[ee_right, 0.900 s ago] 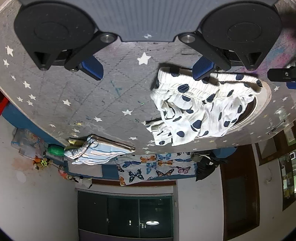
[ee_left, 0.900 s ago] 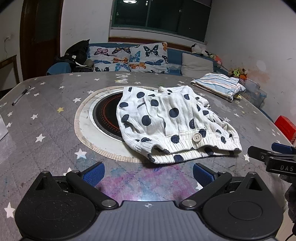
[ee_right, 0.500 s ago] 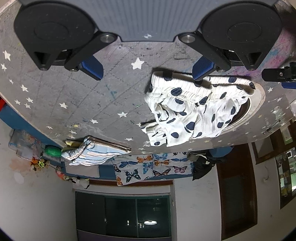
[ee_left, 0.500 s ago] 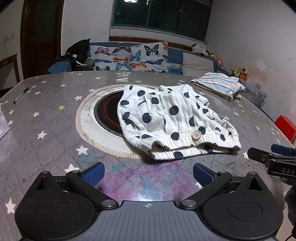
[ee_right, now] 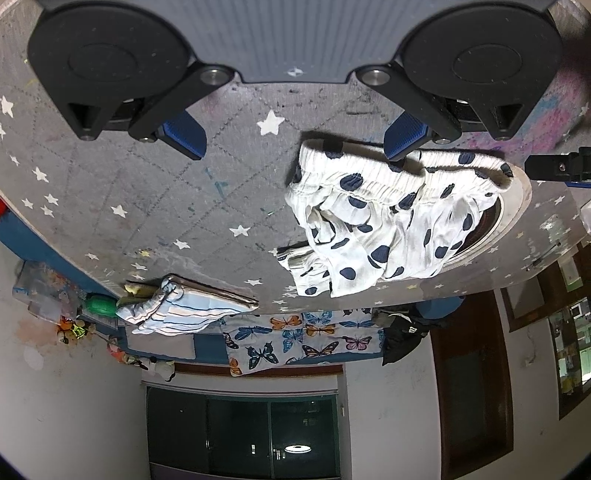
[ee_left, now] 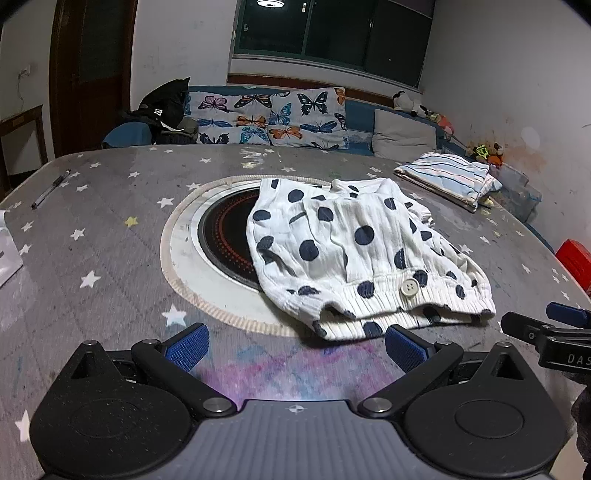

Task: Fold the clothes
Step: 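Move both tools toward the waistband of the polka-dot trousers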

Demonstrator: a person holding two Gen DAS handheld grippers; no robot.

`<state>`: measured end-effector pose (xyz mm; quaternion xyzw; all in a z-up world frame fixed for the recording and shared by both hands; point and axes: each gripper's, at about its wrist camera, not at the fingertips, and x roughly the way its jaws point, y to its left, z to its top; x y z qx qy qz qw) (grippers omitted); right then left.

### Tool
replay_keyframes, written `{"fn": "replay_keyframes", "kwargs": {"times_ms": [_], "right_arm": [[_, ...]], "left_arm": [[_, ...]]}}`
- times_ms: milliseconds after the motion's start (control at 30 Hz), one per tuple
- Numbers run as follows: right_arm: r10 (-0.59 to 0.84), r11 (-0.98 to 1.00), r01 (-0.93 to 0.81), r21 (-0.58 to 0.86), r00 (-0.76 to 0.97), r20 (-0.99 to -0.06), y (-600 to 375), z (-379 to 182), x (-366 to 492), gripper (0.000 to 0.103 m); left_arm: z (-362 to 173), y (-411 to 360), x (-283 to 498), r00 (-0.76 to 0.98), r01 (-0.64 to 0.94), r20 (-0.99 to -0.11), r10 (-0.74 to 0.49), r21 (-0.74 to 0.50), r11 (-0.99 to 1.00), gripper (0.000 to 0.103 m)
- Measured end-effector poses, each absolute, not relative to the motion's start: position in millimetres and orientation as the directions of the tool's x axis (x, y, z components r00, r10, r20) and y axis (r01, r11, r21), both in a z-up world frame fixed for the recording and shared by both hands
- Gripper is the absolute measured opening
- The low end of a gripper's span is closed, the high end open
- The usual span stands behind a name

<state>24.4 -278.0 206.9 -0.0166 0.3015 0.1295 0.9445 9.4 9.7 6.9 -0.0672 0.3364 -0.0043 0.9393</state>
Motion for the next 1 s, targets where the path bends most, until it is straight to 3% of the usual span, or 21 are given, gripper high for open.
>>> {"fn": "replay_keyframes", "kwargs": {"times_ms": [633,733,1000], "right_arm": [[0.260,0.958,-0.283,0.054,0.767,-0.587,-272,206,60,0.102],[0.278,0.953,-0.293,0.072,0.760,-0.588,-272,208,67,0.098],[0.311,0.946,-0.300,0.123,0.733,-0.605,-275,206,91,0.089]], "left_arm": [[7,15,60,0.758,-0.027,-0.649,-0.066,-0.133,0.991,0.102],[3,19,68,0.747,-0.030,-0.661,-0.075,-0.147,0.989,0.102],[-7,27,86,0.713,-0.024,-0.694,-0.099,-0.164,0.986,0.082]]}}
